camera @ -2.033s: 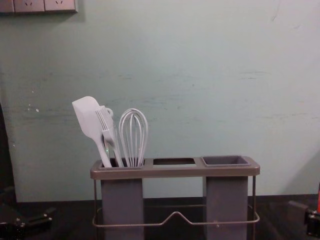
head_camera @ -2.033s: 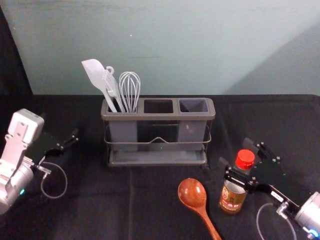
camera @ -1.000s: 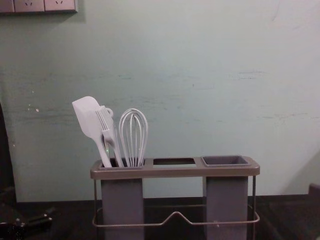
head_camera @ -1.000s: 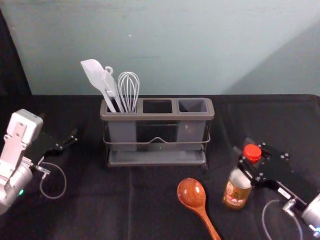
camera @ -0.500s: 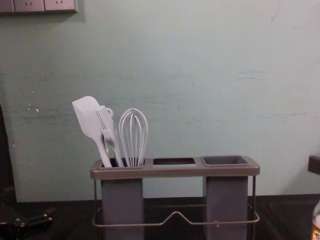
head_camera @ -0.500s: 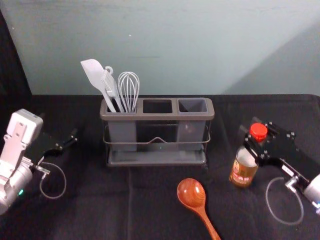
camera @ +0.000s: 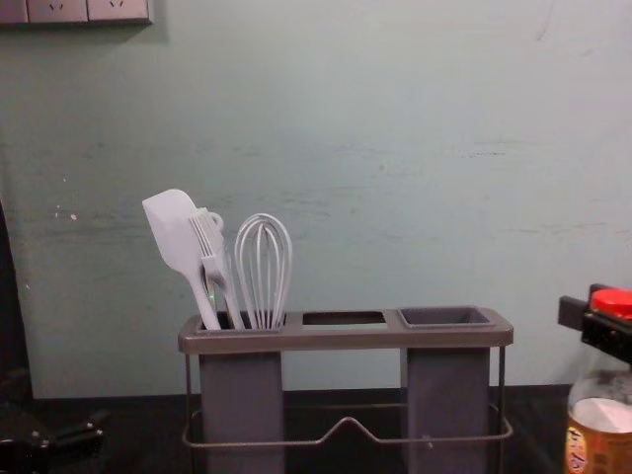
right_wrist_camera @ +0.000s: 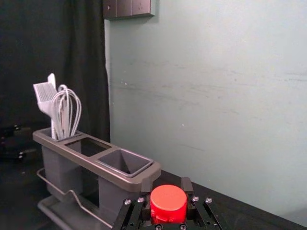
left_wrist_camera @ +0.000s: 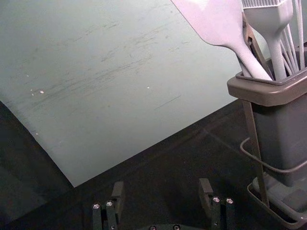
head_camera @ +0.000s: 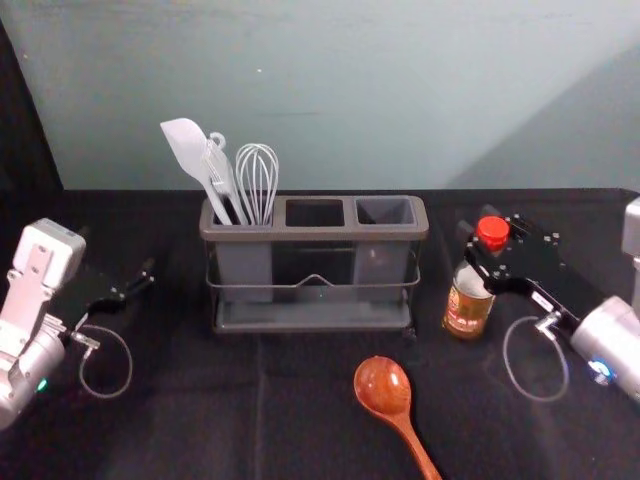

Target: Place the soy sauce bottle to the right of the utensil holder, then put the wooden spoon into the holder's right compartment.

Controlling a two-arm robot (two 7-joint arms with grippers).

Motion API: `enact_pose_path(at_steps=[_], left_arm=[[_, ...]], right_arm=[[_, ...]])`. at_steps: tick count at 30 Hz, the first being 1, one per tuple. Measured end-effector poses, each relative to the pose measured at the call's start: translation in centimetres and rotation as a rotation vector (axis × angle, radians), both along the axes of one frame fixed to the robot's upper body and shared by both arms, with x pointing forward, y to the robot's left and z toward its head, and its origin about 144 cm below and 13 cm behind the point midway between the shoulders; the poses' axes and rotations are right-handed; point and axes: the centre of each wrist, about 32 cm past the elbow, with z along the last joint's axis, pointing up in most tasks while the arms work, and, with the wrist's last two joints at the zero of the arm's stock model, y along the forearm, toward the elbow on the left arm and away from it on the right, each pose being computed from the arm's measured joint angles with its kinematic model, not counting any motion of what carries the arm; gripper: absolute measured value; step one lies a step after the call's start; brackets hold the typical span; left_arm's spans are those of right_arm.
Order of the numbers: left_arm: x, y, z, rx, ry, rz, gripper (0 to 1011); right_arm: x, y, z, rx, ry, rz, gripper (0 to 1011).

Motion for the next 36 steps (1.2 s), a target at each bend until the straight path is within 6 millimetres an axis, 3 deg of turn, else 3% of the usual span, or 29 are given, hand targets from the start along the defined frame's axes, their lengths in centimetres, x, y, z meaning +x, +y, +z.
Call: enact_pose_path(at_steps=[17,36], left_arm=[[0.0,0.0,0.0,0.0,0.0,0.0,1011],[0.0,0.0,0.0,0.0,0.0,0.0,1011]], right_arm=[[3.5,1.5,-1.6,0.03,-0.016,-0.013,378],[4.1,2.2,-2.3,0.057,-0.035,-0.011,378]])
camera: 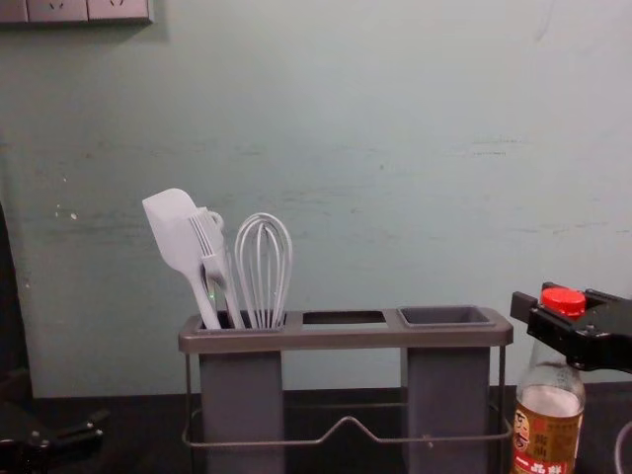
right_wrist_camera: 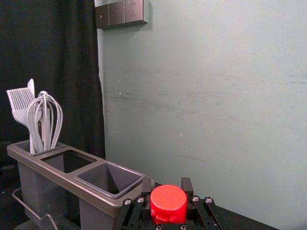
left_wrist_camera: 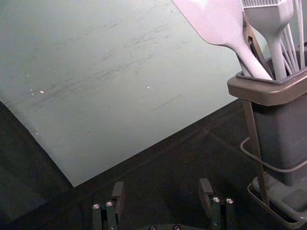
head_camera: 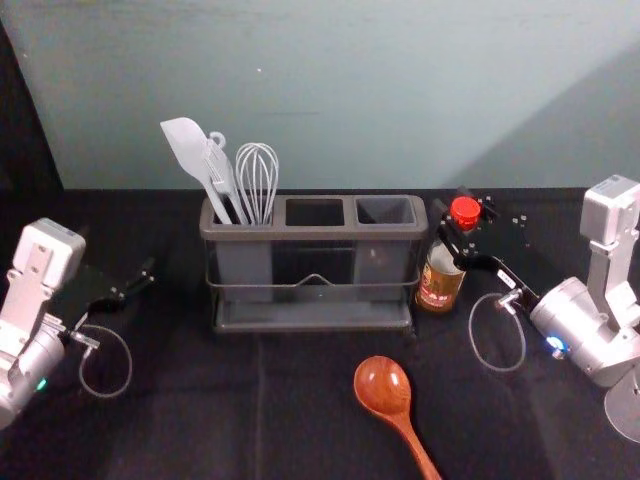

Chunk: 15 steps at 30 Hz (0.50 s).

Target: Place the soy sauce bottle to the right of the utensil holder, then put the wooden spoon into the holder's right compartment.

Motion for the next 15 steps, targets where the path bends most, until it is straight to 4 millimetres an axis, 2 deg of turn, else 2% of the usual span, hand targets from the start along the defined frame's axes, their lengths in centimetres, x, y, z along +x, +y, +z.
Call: enact_pose_path(at_steps=[15], left_arm=[[0.0,0.0,0.0,0.0,0.0,0.0,1011]], right_arm=[[0.04,-0.06,-0.51,0.02,0.008,-0.007,378]])
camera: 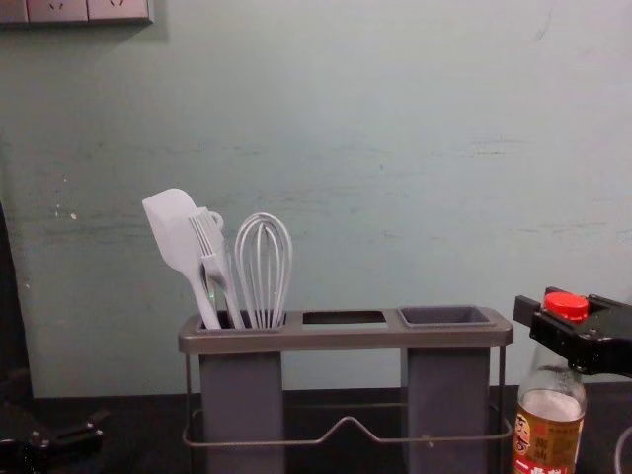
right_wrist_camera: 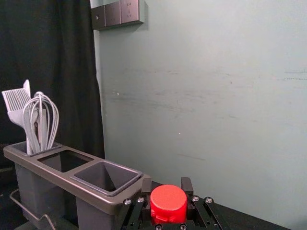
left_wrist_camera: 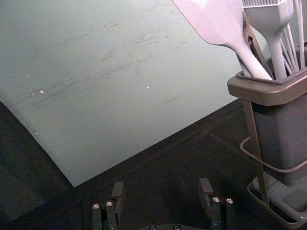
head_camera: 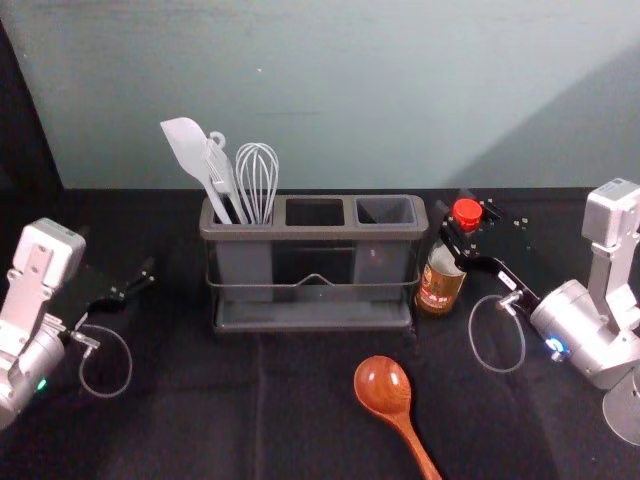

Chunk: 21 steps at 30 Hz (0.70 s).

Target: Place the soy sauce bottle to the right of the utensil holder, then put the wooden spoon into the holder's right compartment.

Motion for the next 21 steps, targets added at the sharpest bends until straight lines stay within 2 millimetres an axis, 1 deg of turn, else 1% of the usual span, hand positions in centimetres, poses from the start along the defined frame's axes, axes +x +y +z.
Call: enact_pose_path(at_steps=[6,8,10,11,13,14,15,17,18,19,21], left_arm=[[0.0,0.0,0.0,0.0,0.0,0.0,1011],[0.0,0.0,0.0,0.0,0.0,0.0,1011],[0.0,0.0,0.0,0.0,0.0,0.0,1011],[0.0,0.0,0.0,0.0,0.0,0.0,1011],[0.0,0.0,0.0,0.0,0.0,0.0,1011],[0.0,0.0,0.0,0.0,0.0,0.0,1011],[0.0,0.0,0.0,0.0,0.0,0.0,1011],[0.0,0.0,0.0,0.0,0.0,0.0,1012],[0.0,0.0,0.0,0.0,0.0,0.0,1012],[0.0,0.0,0.0,0.0,0.0,0.0,1012],[0.0,0.0,0.0,0.0,0.0,0.0,1012]], right_arm=[[0.0,-0.1,-0.3,0.007,0.003,0.0,378],[0.0,-0.2,-0.3,0.009,0.003,0.0,410],[0.0,-0.2,-0.4,0.013,0.004,-0.002,453],[-0.1,-0.3,-0.5,0.017,0.005,-0.005,512],[-0.3,-0.4,-0.4,0.023,0.003,-0.007,552],[-0.5,-0.5,-0.3,0.03,-0.002,-0.009,594],[-0.6,-0.6,-0.2,0.033,-0.005,-0.01,594],[-1.1,-0.8,0.2,0.041,-0.02,-0.014,695],[-1.2,-0.9,0.4,0.044,-0.028,-0.016,695],[-1.5,-0.9,0.7,0.047,-0.037,-0.017,749],[-2.1,-1.0,1.3,0.051,-0.058,-0.021,802]])
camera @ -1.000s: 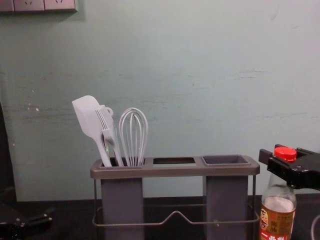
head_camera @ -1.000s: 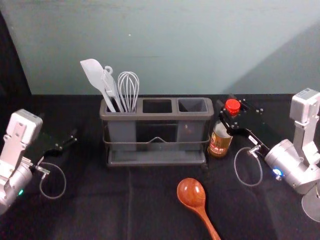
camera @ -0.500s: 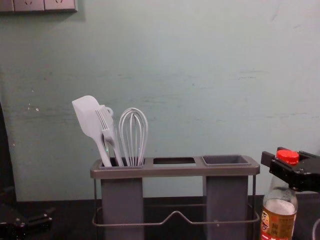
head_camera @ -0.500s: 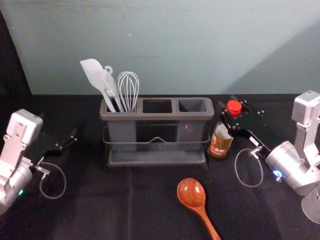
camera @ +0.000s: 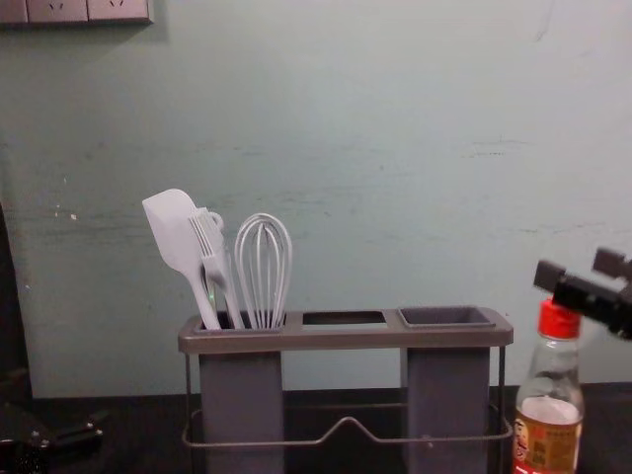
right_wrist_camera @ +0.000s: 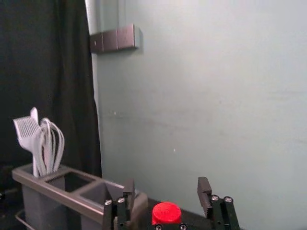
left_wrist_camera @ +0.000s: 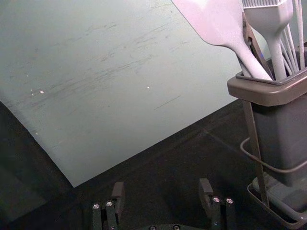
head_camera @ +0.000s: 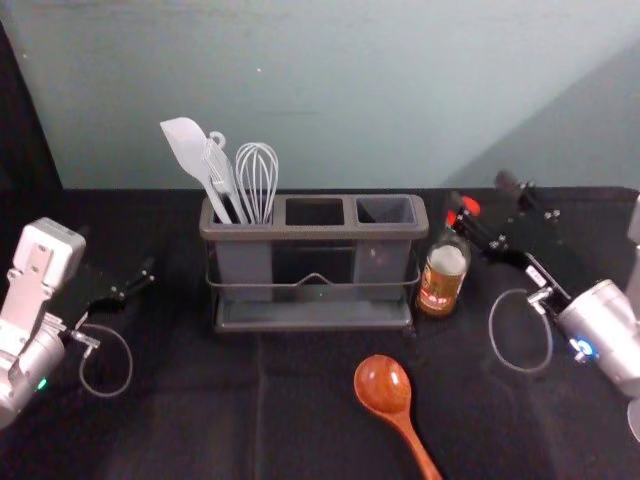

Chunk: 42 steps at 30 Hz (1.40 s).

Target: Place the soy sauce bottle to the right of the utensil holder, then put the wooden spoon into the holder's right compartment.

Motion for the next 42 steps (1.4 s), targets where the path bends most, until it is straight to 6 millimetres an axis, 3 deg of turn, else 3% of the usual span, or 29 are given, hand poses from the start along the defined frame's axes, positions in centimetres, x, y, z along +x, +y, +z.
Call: enact_pose_path(at_steps=[7,17,31,42], left_arm=[[0.0,0.0,0.0,0.0,0.0,0.0,1012],[0.0,0.0,0.0,0.0,0.0,0.0,1011],[0.0,0.0,0.0,0.0,0.0,0.0,1011],[0.0,0.0,0.0,0.0,0.0,0.0,1012]], right_arm=[[-2.3,0.2,1.7,-0.036,-0.031,0.01,990],[-5.6,1.0,2.5,-0.096,-0.023,0.07,1002],[-8.1,4.4,0.2,-0.194,0.133,0.177,1002],[-8.3,5.0,-1.6,-0.202,0.168,0.216,1002]])
